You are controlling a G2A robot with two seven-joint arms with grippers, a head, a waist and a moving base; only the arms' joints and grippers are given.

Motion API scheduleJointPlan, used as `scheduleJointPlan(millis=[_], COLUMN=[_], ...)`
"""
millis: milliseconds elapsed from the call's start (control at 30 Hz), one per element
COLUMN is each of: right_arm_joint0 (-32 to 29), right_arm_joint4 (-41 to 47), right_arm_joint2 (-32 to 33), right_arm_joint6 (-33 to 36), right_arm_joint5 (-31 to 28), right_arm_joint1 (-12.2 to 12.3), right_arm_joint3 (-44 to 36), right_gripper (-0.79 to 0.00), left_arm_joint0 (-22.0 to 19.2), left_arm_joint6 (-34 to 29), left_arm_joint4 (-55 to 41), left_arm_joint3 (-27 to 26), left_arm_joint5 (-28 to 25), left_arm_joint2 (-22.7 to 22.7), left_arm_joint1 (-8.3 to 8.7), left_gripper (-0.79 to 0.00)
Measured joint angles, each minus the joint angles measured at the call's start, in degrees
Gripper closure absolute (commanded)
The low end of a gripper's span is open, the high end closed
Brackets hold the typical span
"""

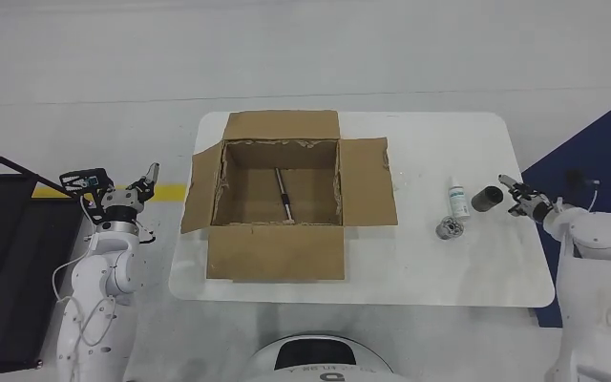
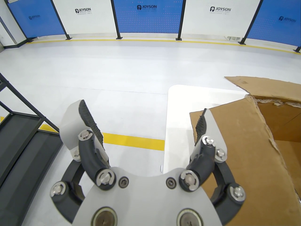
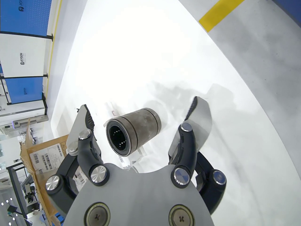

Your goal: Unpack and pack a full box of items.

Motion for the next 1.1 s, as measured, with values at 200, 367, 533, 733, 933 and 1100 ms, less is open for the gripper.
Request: scheduleJointPlan(millis=[200, 367, 533, 733, 933, 1100], right_arm_joint0=[-1.1, -1.4, -1.6, -2.2, -6.1, -8.2], right_arm_joint4=[-0.5, -1.6, -2.0, -0.6, 1.2, -1.5], right_arm_joint2=[1.1, -0.3, -1.4, -0.7, 0.3, -1.6], right_arm_joint6=[1.5, 2.1, 2.4, 0.7, 1.0, 2.1], right_arm_joint5=[-1.2, -1.0, -1.3, -0.9, -3.2, -1.8], right_arm_joint1=[0.7, 0.9, 1.1, 1.3, 1.4, 1.5], right_arm_joint3=[0.1, -0.6, -1.4, -2.7, -7.4, -10.7], right_gripper=[-0.326, -0.348, -0.345, -0.332, -0.329, -0.323], left_arm_joint0=[0.0, 0.0, 0.0, 0.0, 0.0, 0.0], left_arm_joint6=[0.0, 0.0, 0.0, 0.0, 0.0, 0.0], left_arm_joint4=[0.0, 0.0, 0.0, 0.0, 0.0, 0.0], left_arm_joint3=[0.0, 0.0, 0.0, 0.0, 0.0, 0.0], left_arm_joint5=[0.0, 0.0, 0.0, 0.0, 0.0, 0.0], left_arm_joint2=[0.0, 0.0, 0.0, 0.0, 0.0, 0.0], left_arm_joint1=[0.00, 0.00, 0.00, 0.00, 0.00, 0.00], left_gripper=[-0.785, -0.785, -0.785, -0.785, -0.785, -0.785])
